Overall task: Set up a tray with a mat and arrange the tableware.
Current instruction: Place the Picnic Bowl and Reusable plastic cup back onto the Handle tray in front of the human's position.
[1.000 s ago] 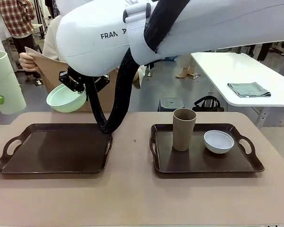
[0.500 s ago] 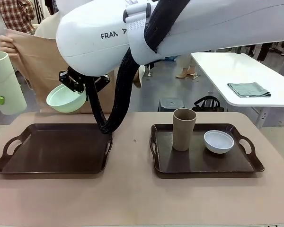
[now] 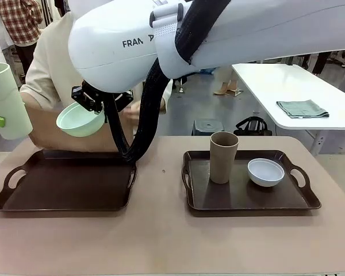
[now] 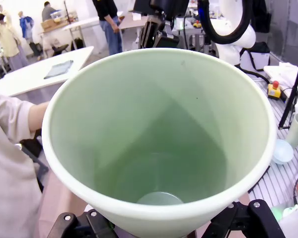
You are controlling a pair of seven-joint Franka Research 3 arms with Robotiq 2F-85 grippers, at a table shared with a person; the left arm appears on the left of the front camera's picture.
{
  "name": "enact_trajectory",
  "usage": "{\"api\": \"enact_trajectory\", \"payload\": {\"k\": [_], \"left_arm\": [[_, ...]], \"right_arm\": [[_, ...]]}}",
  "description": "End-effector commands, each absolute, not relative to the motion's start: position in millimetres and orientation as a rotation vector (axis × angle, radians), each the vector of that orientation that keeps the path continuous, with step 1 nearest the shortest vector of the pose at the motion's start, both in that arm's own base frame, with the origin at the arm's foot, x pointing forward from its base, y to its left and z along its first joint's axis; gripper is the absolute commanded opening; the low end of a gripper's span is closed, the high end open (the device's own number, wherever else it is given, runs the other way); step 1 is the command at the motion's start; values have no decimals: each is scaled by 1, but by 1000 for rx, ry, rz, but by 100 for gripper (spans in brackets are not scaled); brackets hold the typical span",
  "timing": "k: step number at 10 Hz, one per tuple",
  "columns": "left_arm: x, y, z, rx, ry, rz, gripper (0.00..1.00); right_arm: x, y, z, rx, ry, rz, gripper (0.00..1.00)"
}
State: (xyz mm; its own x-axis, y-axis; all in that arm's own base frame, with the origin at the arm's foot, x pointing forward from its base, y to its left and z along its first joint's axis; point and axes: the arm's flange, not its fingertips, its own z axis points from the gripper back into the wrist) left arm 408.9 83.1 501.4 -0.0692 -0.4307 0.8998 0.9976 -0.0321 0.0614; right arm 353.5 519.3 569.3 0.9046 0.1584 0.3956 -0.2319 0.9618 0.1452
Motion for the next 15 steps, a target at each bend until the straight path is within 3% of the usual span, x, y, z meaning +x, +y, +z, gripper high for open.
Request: {"api": "enact_trajectory", "payload": {"k": [1, 15], "left_arm": [[409, 82, 503, -843, -912, -1454, 0], [409, 82, 503, -843, -912, -1454, 0]], "right_arm": [[354, 520, 568, 185, -395, 208, 0], [354, 520, 568, 185, -395, 208, 0]]}}
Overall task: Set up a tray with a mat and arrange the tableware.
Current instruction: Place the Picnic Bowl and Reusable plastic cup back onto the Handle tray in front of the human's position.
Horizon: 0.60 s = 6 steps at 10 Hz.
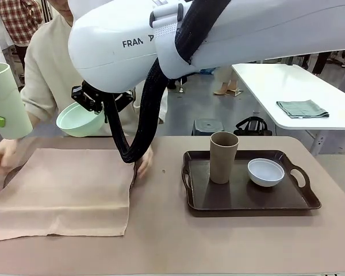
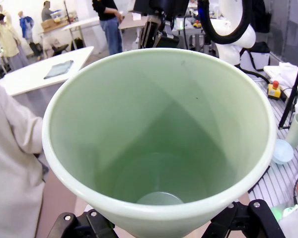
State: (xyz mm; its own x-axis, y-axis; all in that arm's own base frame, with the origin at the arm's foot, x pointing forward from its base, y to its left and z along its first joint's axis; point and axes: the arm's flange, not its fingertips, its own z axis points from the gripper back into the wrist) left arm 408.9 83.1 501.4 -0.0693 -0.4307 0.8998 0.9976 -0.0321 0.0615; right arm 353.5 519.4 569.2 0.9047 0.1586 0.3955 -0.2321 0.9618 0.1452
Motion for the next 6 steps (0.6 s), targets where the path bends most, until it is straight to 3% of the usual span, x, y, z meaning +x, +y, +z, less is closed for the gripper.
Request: {"api": "enact_trajectory", "payload": {"k": [1, 6], "left_arm": [[409, 82, 503, -843, -912, -1454, 0], [409, 82, 503, -843, -912, -1454, 0]], "right_arm": [[354, 520, 568, 185, -395, 208, 0], [354, 520, 568, 185, -395, 208, 0]]}}
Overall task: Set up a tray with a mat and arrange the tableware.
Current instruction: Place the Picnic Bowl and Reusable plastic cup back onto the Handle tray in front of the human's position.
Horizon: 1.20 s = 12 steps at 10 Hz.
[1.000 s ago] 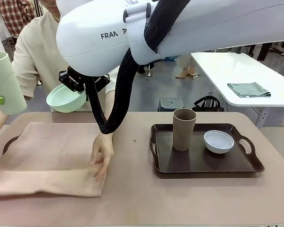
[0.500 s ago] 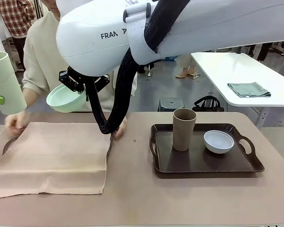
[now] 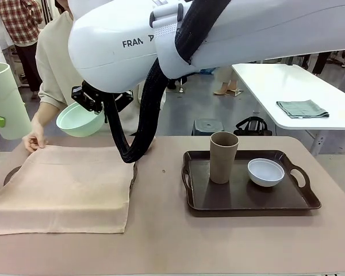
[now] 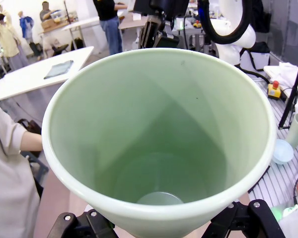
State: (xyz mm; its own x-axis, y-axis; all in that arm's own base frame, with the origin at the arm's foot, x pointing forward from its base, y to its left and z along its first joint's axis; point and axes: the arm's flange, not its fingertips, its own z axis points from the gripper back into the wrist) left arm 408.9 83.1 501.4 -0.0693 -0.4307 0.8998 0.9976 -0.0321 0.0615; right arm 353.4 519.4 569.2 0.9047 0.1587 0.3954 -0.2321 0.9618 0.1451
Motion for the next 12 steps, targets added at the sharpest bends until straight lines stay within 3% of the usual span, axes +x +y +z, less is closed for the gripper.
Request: {"api": "enact_trajectory", "payload": {"k": [1, 9, 10, 12], "left_arm": [[409, 82, 503, -843, -912, -1454, 0], [409, 82, 503, -843, -912, -1454, 0], [409, 83, 501, -853, -911, -1449, 83], [428, 96, 472, -920, -981, -1441, 83]], "right_arm": [[354, 520, 568, 185, -395, 208, 0], [354, 520, 568, 185, -395, 208, 0], [353, 519, 569, 191, -391, 203, 7], [378, 511, 544, 290, -438, 210, 7]]}}
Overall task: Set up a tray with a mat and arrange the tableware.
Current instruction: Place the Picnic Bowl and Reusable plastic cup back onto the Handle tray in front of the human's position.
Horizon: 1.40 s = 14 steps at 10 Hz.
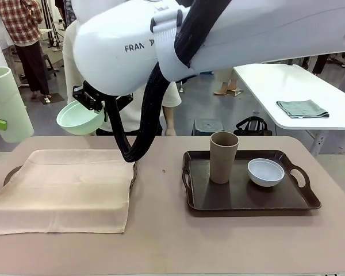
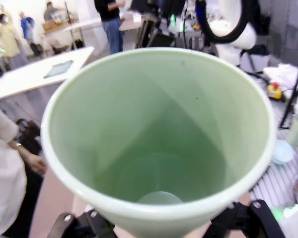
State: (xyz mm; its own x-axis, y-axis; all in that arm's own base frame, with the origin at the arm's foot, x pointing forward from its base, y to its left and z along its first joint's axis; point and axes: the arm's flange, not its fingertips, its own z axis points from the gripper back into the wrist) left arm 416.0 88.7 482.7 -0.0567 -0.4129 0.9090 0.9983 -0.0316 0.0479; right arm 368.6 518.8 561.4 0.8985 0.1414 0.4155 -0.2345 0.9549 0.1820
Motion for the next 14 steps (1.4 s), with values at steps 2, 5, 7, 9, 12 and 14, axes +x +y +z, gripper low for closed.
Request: {"api": "enact_trajectory", "payload": {"k": [2, 5, 7, 9, 12, 14], "left_arm": [[446, 109, 441, -946, -996, -1421, 83], [466, 119, 400, -954, -985, -1372, 83], [473, 121, 397, -893, -975, -1322, 83], [462, 118, 387, -957, -945, -1361, 83], [471, 114, 368, -921, -900, -1421, 83], [477, 107, 353, -883, -862, -1434, 83]], "right_arm": [[398, 510, 514, 349, -426, 197, 7], [415, 517, 471, 415, -369, 188, 7], [416, 518, 466, 355, -315, 117, 7], [419, 524, 463, 393, -368, 173, 7], [433, 522, 433, 422, -276, 165, 7], [442, 529, 403, 425, -217, 176, 7]]}}
